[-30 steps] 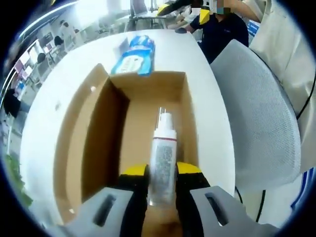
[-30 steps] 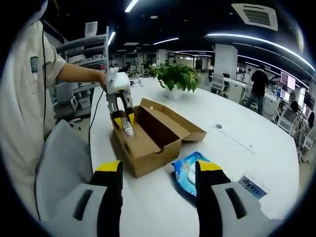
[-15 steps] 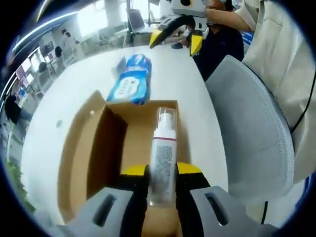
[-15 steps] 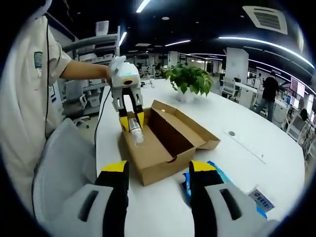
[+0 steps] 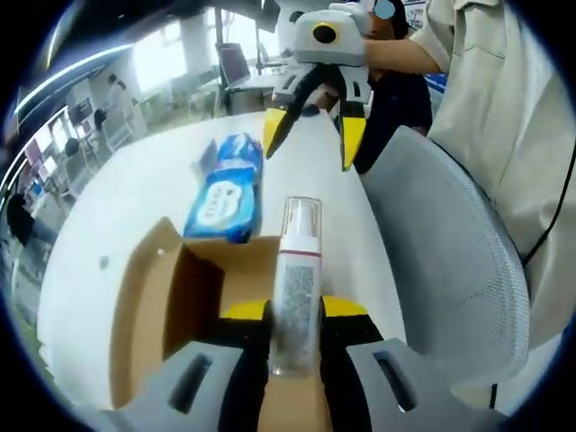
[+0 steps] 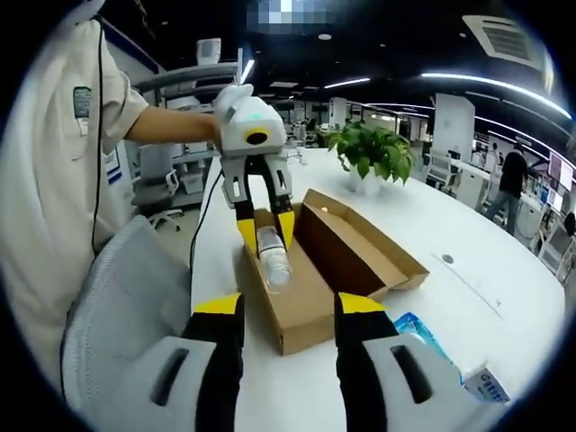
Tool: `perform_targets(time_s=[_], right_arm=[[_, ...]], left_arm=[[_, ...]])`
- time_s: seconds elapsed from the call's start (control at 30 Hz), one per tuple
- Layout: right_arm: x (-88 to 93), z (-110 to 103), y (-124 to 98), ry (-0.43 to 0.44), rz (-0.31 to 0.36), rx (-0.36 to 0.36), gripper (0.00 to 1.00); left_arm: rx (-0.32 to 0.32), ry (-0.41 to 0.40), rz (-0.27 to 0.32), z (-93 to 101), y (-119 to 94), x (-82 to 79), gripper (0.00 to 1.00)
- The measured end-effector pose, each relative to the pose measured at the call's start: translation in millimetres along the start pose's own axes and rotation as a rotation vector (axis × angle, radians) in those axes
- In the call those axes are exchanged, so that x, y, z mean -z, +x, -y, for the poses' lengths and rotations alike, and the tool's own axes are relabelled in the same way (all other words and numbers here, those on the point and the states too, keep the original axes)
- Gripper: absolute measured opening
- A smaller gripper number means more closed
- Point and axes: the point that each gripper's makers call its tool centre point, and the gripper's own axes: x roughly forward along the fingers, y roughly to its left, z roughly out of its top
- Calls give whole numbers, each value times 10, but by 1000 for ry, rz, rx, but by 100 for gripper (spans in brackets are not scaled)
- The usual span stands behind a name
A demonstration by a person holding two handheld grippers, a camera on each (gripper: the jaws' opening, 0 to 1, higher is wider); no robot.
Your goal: Operate the shoe box by opening the lid, removing the specified soft item, and placing it in the target area until the item is outside and the box remains undamaged.
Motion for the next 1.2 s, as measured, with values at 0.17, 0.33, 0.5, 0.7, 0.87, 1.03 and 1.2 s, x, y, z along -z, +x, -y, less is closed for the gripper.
perform_targets(time_s=[0.17,0.33,0.5,0.7,0.87,1.03,1.2], right_arm=[[-15,-63,79,-16,-2,-22,32],[-51,-105,124,-31,1,-36,29],[-74,-125,149,-45,0,-45,26],[-103,-117,168,-49,6,-39,21],[-104,-130,182,-57,-1,-42,20],[-123,-144,179,-52,3,-44,19],[-116,-156,168,-47,-5,-46,18]], left_arm=[[27,-6,37,61,13,-105,18],[46,-6,62,106,27,-173,18],[58,-12,93,131,35,-246,18],[64,-14,111,134,37,-292,18],[77,-17,146,159,41,-376,18],[79,-5,144,161,59,-384,18],[79,-5,150,161,73,-386,19]])
